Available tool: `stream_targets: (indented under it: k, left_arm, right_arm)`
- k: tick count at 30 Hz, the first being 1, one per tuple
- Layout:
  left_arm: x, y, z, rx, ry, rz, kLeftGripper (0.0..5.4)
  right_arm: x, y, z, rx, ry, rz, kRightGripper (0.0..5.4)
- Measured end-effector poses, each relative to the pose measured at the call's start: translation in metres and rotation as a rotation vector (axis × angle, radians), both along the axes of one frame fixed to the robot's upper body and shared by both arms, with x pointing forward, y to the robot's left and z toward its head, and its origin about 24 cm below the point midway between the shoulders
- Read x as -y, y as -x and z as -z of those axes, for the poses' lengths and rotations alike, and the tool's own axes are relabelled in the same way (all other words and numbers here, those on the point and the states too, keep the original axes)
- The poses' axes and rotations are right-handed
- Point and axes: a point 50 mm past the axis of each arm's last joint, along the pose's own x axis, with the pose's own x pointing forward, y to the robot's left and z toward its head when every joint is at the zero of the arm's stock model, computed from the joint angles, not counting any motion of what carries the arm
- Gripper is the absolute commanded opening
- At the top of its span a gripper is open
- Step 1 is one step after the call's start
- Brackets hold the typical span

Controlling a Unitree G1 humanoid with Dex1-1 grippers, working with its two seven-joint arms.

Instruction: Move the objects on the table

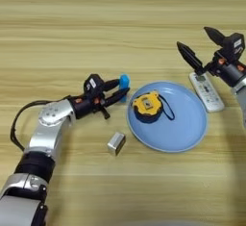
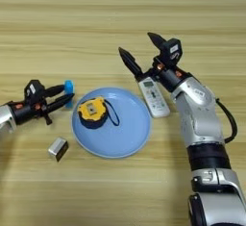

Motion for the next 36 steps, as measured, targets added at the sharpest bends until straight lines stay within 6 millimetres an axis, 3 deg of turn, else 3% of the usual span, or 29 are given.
stream_targets:
  k: [9, 10, 12, 29, 36]
  left_arm:
    - [-0.003, 0.001, 0.005, -0.015, -0.065, -0.005, 1.42]
    - [-0.003, 0.001, 0.006, -0.015, -0.066, -0.005, 1.80]
    - [-0.003, 0.002, 0.007, -0.020, -0.075, -0.005, 2.05]
    - [-0.002, 0.001, 0.007, -0.013, -0.072, -0.027, 3.48]
    - [-0.003, -0.006, -0.011, 0.052, 0.034, -0.073, 4.16]
  right_arm:
    - [0.000, 0.000, 0.000, 0.000, -0.001, 0.000, 5.40]
    - [0.000, 0.000, 0.000, 0.000, -0.001, 0.000, 5.40]
    - [0.000, 0.000, 0.000, 0.000, -0.001, -0.001, 5.40]
    - [0.000, 0.000, 0.000, 0.001, 0.000, -0.004, 5.40]
    - [0.000, 0.000, 0.000, 0.000, -0.001, -0.004, 5.40]
